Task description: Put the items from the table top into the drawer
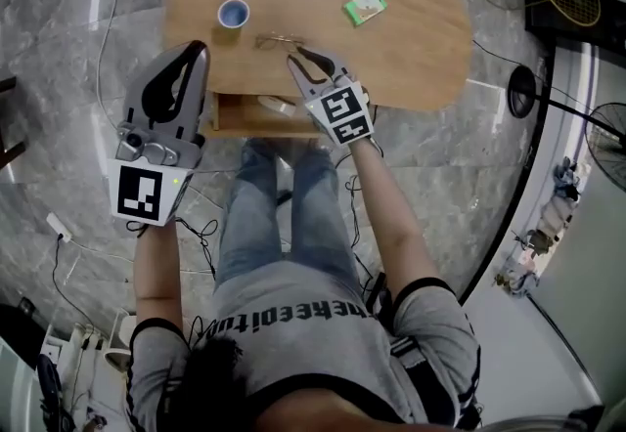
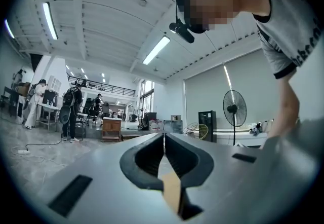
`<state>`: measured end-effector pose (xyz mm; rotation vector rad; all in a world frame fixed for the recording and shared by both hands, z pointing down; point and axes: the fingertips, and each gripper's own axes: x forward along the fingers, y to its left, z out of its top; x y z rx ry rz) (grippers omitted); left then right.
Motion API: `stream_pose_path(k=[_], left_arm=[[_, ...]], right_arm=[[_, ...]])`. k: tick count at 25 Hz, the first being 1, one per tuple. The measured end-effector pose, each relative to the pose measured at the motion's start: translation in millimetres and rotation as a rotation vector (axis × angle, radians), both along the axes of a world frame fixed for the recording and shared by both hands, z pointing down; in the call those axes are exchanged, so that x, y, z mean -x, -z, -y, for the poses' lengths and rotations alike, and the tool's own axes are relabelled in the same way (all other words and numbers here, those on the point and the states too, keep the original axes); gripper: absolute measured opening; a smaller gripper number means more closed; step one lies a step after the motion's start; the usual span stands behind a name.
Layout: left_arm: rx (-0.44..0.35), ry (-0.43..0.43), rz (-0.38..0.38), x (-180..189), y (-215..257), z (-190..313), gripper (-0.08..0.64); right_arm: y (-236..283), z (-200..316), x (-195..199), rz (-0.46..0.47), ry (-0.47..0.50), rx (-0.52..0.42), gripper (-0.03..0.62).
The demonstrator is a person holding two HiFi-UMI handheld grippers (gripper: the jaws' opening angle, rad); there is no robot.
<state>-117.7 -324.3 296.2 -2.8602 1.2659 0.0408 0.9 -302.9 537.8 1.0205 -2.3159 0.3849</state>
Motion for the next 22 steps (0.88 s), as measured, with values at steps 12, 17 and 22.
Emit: stream_pose_path(k=[12,17,22], left_arm=[[0.051,-0.077,0.060,0.3,-95.7,19.5,0.011],[0.070,-0.095,0.063,2.6,-127.7,23.3,0.011],[0.101,-0.105,0.054,6.8,-151.1,16.1,0.011]], right_arm=[[-132.3,29.5,4.3,-0.220,0.215,0.088,0.107],[-182.3,34.6,-1.5,-0.345,0.334,0.113,0.122],[-214.0,32.5,4.9,-0.467,0.485,0.124,0.146]])
